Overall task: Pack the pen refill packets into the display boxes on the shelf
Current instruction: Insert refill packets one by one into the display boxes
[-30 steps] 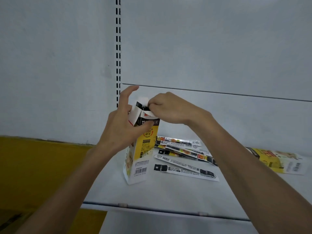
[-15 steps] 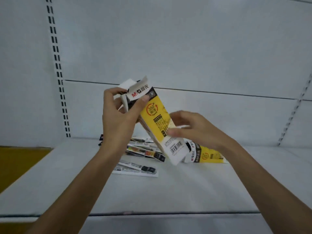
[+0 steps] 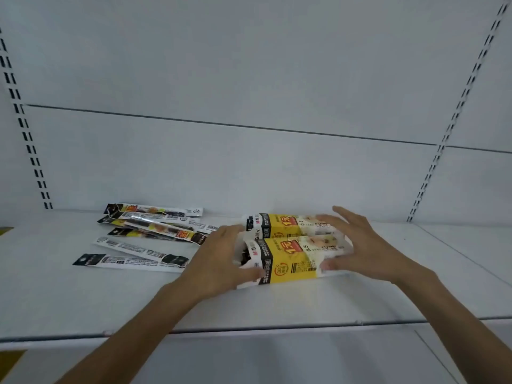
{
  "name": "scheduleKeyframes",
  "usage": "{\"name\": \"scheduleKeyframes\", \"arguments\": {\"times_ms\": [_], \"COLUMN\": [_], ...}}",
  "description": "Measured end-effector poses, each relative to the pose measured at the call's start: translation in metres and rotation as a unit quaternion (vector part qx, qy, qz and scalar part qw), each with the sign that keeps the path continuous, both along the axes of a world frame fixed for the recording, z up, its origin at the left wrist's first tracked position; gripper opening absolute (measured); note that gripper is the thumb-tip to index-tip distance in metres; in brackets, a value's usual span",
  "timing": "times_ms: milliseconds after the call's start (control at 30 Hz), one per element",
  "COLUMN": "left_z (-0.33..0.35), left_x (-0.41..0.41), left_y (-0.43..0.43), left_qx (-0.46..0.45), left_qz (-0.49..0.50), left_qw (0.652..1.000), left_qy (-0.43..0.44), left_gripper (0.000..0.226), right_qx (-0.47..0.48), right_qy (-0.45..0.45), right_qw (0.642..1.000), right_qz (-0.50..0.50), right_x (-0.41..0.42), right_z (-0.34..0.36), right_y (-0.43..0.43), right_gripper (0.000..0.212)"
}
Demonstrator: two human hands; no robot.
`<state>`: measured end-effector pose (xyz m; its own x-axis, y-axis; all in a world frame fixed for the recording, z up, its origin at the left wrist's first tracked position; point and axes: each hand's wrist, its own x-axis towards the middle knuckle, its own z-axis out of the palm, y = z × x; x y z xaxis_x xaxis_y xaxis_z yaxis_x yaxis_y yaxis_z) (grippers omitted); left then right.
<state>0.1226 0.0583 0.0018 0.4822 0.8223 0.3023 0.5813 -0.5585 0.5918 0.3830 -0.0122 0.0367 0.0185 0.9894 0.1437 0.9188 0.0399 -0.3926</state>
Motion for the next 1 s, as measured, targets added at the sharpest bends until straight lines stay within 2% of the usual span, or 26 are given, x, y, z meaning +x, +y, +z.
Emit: {"name": "scheduleKeyframes", "arguments": {"times_ms": [67, 167, 433, 500, 600, 667, 700, 767, 800, 900, 1000], "left_z": [-0.003, -0.009, -0.014, -0.013, -0.008, -0.002, 0.001, 0.004, 0.004, -0.001, -0.007], "left_x": [0.011, 0.028, 0.043, 0.035, -0.001, -0.04, -0.061, -0.101, -0.117, -0.15, -0.166], "left_y": [0.012, 0.026, 0.053, 0.05, 0.044, 0.042, 0.043, 0.044, 0.046, 0.049, 0.052], "left_qx": [-0.02, -0.027, 0.048, 0.05, 0.063, 0.085, 0.089, 0.067, 0.045, 0.002, 0.039], "left_qz": [-0.022, -0.044, -0.004, -0.005, 0.006, 0.015, 0.016, 0.014, 0.01, -0.01, -0.019], "left_qw": [0.999, 0.998, 0.997, 0.997, 0.998, 0.996, 0.996, 0.998, 0.998, 0.995, 0.99], "left_qy": [-0.017, -0.029, 0.067, 0.053, 0.024, -0.006, -0.012, 0.012, 0.036, 0.103, 0.132], "left_gripper": [0.074, 0.062, 0.062, 0.059, 0.046, 0.025, 0.018, 0.017, 0.021, 0.03, 0.039], "right_qx": [-0.015, -0.029, -0.043, -0.058, -0.073, 0.022, 0.095, 0.187, 0.184, 0.122, 0.094], "right_qy": [0.017, 0.033, 0.018, -0.028, -0.17, -0.208, -0.173, -0.032, 0.008, 0.011, 0.028], "right_qw": [1.0, 0.999, 0.999, 0.997, 0.979, 0.975, 0.98, 0.98, 0.978, 0.974, 0.979], "right_qz": [0.004, 0.023, -0.01, -0.034, -0.089, -0.076, -0.039, 0.053, 0.096, 0.19, 0.18], "right_x": [0.008, 0.019, 0.037, 0.036, 0.027, 0.005, -0.012, -0.06, -0.086, -0.151, -0.184], "right_z": [-0.008, -0.023, -0.024, -0.022, -0.014, -0.01, -0.008, -0.003, -0.002, -0.011, -0.021], "right_y": [0.009, 0.025, 0.059, 0.067, 0.076, 0.077, 0.077, 0.077, 0.078, 0.094, 0.118], "right_gripper": [0.083, 0.072, 0.068, 0.067, 0.066, 0.065, 0.062, 0.047, 0.038, 0.022, 0.021]}}
